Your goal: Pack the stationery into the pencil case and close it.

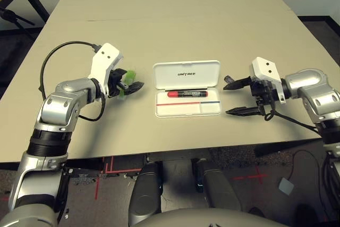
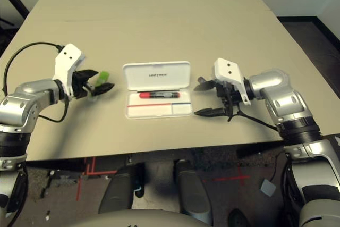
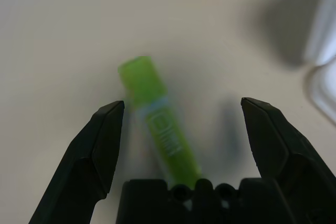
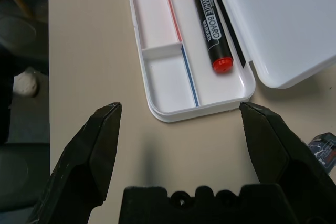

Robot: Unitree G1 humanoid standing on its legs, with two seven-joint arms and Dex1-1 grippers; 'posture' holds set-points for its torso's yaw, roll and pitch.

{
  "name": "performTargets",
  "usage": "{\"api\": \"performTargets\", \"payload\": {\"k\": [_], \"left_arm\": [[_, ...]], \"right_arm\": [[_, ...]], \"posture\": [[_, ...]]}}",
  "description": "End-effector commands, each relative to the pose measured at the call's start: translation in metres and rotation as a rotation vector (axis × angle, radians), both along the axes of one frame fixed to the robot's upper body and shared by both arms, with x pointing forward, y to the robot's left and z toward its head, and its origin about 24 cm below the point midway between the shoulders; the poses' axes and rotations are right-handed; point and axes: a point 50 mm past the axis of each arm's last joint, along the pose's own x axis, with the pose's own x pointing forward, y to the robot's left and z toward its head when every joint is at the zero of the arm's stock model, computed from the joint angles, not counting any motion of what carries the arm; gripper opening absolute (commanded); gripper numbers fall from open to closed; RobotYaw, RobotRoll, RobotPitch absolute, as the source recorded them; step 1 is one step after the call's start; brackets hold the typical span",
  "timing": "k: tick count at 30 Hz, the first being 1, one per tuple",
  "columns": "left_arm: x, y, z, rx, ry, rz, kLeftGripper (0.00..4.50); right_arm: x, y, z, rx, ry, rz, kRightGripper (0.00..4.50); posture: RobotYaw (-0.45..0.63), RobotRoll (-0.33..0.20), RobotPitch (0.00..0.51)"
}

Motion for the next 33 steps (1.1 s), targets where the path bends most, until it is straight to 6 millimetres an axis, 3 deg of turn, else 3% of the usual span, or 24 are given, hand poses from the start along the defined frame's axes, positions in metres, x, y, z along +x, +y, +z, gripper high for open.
{"api": "performTargets", "payload": {"k": [1,9,22,25,31,33], "left_arm": [[0.004,0.006,-0.003,0.054,0.048,0.048,4.50],[0.012,0.008,-0.003,0.092,0.090,0.065,4.50],[0.006,0.008,-0.011,0.123,0.170,0.047,4.50],[0.004,0.007,-0.014,0.121,0.186,0.038,3.54],[0.001,0.007,-0.016,0.116,0.195,0.035,1.19],[0.001,0.007,-0.016,0.113,0.196,0.038,1.07]], "right_arm": [[-0.004,0.002,0.002,0.021,-0.010,0.001,4.46],[-0.004,0.004,0.005,0.041,-0.013,-0.024,4.46],[-0.004,0.000,0.008,0.050,-0.030,-0.055,4.46],[-0.004,0.000,0.008,0.052,-0.032,-0.059,4.50],[-0.004,0.000,0.008,0.054,-0.037,-0.063,4.50],[-0.004,0.000,0.009,0.055,-0.038,-0.063,4.50]], "posture": [[0.00,0.000,0.180],[-0.01,0.000,0.182],[-0.02,0.000,0.187],[-0.02,0.000,0.189],[-0.01,0.000,0.188],[-0.01,0.000,0.187]]}}
